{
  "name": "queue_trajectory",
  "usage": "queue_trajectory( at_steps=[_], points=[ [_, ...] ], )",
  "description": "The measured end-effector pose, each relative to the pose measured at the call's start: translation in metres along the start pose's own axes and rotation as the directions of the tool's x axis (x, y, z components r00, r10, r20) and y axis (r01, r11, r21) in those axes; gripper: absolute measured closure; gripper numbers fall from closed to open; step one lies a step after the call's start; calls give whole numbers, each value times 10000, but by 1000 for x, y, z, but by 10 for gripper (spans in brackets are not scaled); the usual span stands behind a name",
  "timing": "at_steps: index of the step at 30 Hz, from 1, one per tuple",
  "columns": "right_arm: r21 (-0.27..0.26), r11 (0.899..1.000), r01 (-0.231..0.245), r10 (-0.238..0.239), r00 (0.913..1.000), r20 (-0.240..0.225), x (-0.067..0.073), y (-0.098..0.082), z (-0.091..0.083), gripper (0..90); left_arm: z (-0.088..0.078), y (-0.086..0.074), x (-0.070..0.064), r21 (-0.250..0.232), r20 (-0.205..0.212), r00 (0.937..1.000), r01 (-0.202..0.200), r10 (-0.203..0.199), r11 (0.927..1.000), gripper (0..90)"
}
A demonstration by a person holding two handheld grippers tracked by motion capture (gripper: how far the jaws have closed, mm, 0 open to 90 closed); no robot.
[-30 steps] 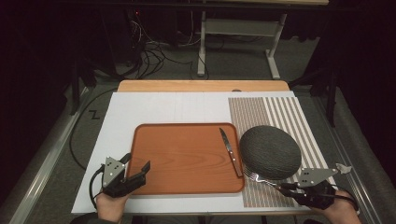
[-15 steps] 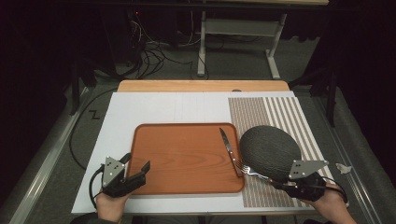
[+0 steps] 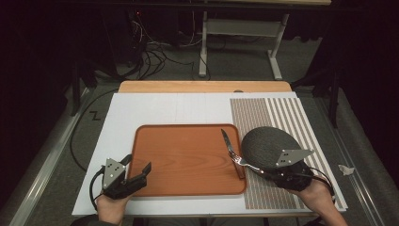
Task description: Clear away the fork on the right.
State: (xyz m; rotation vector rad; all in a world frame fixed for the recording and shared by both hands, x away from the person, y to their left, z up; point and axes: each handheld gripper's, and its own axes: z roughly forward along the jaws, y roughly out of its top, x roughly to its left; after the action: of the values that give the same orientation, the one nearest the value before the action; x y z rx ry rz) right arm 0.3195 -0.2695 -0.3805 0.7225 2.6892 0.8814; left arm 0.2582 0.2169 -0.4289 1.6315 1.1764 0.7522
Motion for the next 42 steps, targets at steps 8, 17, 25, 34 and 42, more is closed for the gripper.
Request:
queue_trajectory(
  at_steps=[8,17,25,34,42],
  points=[
    [-30,9997,-260,260,9997,-37,1,15,12,793,0,0,0,5,6,10000,2,-2,10000,259],
    [8,9992,-410,410,9991,-126,5,34,27,793,0,0,0,2,23,10000,5,-5,10000,259],
    [93,9990,-448,449,9989,-109,10,47,39,792,0,0,0,6,38,10000,5,-5,10000,260],
    [201,9969,-764,767,9970,-122,14,64,57,792,0,0,0,-13,43,10000,3,-3,10000,259],
    [408,9956,-846,850,9964,-78,17,75,71,792,0,0,0,-5,38,10000,11,-11,10000,260]
  ],
)
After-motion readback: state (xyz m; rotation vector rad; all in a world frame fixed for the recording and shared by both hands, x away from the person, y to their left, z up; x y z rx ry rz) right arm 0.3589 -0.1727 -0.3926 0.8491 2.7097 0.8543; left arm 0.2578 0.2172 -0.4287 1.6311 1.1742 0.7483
